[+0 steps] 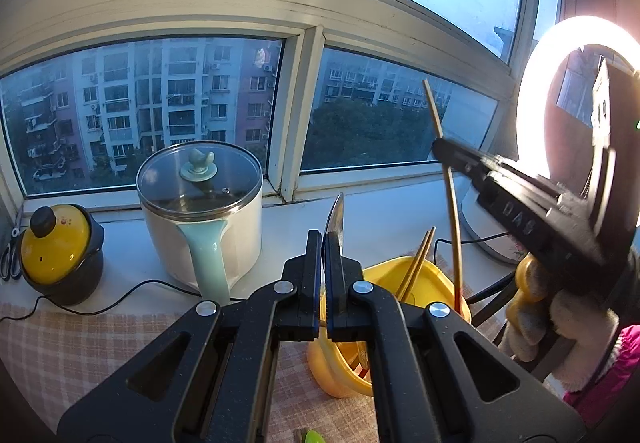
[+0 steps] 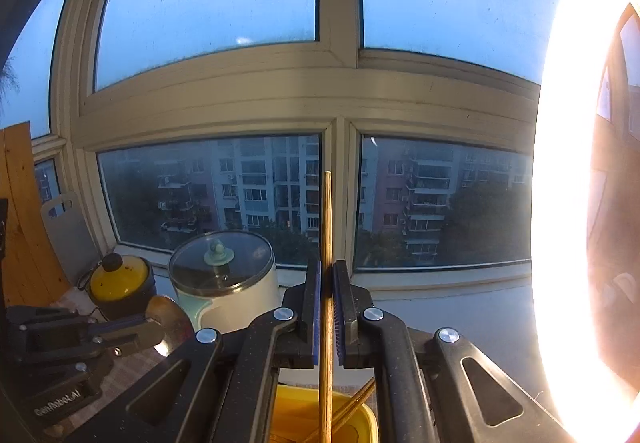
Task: Organize utensils
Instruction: 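Lower both held utensils into the yellow bin and open both tools, then move both open tools back to the fork and green spoon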
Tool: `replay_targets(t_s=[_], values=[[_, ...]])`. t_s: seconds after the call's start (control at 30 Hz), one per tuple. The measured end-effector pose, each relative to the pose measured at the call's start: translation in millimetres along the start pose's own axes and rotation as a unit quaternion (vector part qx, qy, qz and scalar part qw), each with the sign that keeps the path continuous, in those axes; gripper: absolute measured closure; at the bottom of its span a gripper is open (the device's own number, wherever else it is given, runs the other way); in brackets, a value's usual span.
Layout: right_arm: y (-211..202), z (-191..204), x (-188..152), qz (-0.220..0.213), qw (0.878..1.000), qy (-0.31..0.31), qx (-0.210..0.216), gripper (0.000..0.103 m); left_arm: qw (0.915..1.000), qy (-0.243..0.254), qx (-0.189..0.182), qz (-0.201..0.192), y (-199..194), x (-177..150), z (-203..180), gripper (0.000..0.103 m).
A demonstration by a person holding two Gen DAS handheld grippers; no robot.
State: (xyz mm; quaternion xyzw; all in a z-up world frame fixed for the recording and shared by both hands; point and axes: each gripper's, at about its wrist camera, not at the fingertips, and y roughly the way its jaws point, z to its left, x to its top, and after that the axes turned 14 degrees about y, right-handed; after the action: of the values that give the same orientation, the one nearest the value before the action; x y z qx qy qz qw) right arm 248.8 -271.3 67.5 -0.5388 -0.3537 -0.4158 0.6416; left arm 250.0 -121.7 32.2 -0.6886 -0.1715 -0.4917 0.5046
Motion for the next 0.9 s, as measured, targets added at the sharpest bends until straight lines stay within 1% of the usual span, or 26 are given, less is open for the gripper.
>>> replay_targets(t_s=[0.17,0.2,0.23,0.27,0.37,0.4,0.43,0.47,0.5,0.53,0.67,0.73,0.77,0.83,0.9], values=[[5.0,-4.0,-9.8,0.024,1.0,0.007,-0.001,0.098,0.9999,-0.002,-0.014,0.004,-0.6,-1.1,1.3,0.103],[4.7,-5.4,-11.0,0.029,1.0,0.011,0.0,0.09,0.9998,-0.003,-0.018,0.005,-1.1,-1.1,1.3,0.103],[3.4,-6.2,-12.0,0.031,0.999,0.011,-0.002,0.079,0.9998,-0.004,-0.02,0.006,-1.7,-1.3,1.2,0.102],[1.6,-6.6,-12.7,0.031,0.999,0.01,-0.003,0.075,0.9997,-0.005,-0.022,0.009,-2.2,-2.0,1.1,0.101],[-6.5,-5.4,-15.2,0.035,0.999,0.001,-0.003,0.072,0.9997,-0.007,-0.021,0.006,-9.1,-3.7,1.5,0.1],[-9.5,-4.5,-16.0,0.036,0.999,-0.001,-0.004,0.069,0.9997,-0.008,-0.021,0.004,-11.5,-3.8,1.7,0.1],[-14.6,-3.5,-17.0,0.037,0.999,-0.004,-0.004,0.061,0.9997,-0.009,-0.022,0.002,-15.8,-4.2,1.9,0.1],[-18.4,-3.2,-17.8,0.037,0.999,-0.005,-0.002,0.056,0.9997,-0.008,-0.022,0.0,-20.4,-4.7,1.8,0.1],[-23.5,-2.4,-18.7,0.035,0.999,-0.007,-0.001,0.048,0.9998,-0.007,-0.02,-0.002,-24.2,-5.3,1.8,0.1],[-30.6,-1.7,-20.1,0.031,0.999,-0.008,-0.001,0.044,0.9998,-0.006,-0.018,-0.004,-29.4,-6.4,2.0,0.1],[-49.6,0.0,-25.8,0.034,0.999,-0.009,0.007,0.036,0.9999,-0.005,-0.012,-0.002,-45.8,-12.4,3.9,0.1],[-60.3,1.2,-30.9,0.036,0.999,-0.01,0.009,0.029,1.0,-0.002,-0.008,-0.001,-55.2,-17.7,4.6,0.1],[-66.2,1.5,-34.2,0.036,0.999,-0.011,0.01,0.027,1.0,0.001,-0.006,0.001,-59.7,-20.8,4.4,0.1],[-77.2,1.6,-41.3,0.037,0.999,-0.01,0.015,0.018,0.9999,0.007,-0.006,0.005,-66.7,-27.3,4.3,0.1],[-86.8,2.2,-49.2,0.043,0.999,-0.011,0.019,0.013,0.9998,0.013,-0.003,0.012,-75.2,-36.2,4.2,0.099]])
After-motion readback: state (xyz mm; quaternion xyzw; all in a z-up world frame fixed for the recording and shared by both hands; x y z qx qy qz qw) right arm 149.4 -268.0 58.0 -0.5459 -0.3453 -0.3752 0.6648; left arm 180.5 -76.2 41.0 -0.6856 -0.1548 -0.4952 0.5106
